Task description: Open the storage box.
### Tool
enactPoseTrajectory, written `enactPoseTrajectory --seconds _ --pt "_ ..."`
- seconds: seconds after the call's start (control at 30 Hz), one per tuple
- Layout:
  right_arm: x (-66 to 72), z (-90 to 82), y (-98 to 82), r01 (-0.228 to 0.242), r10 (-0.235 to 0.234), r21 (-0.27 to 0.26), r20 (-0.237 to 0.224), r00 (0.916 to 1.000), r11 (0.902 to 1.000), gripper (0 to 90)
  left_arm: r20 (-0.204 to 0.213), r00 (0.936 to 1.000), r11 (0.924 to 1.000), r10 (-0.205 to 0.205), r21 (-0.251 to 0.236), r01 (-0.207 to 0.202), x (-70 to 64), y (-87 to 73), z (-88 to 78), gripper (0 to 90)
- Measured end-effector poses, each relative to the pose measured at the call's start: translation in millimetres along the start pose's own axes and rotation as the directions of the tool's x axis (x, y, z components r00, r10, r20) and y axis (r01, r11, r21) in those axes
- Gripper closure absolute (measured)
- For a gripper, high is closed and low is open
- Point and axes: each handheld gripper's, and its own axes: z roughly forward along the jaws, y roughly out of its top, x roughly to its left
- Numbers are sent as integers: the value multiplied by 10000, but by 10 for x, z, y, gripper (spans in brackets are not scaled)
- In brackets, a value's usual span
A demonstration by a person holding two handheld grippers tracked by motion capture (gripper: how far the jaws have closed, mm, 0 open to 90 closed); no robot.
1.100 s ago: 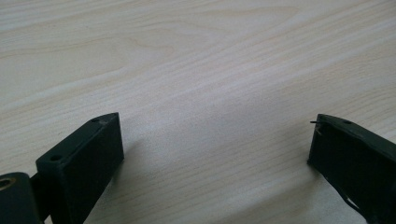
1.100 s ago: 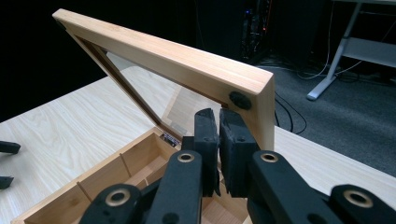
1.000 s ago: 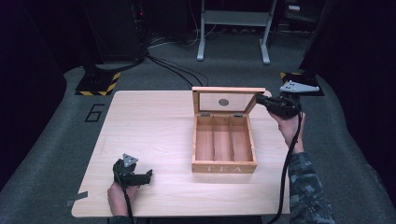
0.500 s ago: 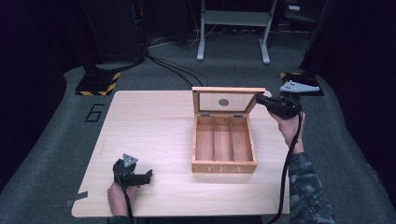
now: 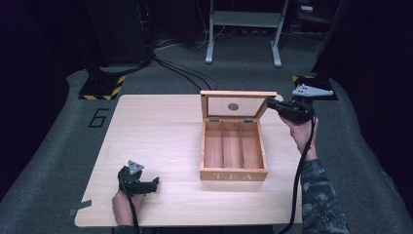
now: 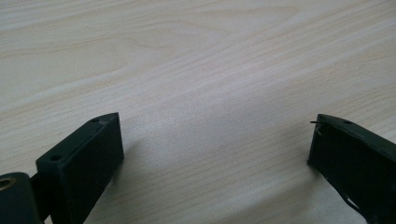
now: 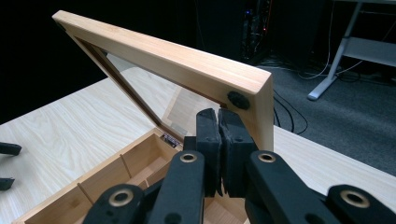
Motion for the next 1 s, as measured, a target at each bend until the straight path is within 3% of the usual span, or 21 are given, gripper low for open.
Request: enactPoseTrajectory --seconds 0.53,1.0 --pt "8 -3 -2 32 -32 25 -39 10000 10000 871 21 10000 10000 12 23 -12 1 1 -2 29" --pt "64 -55 -105 8 -10 -65 -273 9996 10000 870 3 10000 10000 61 30 -61 3 0 -3 29"
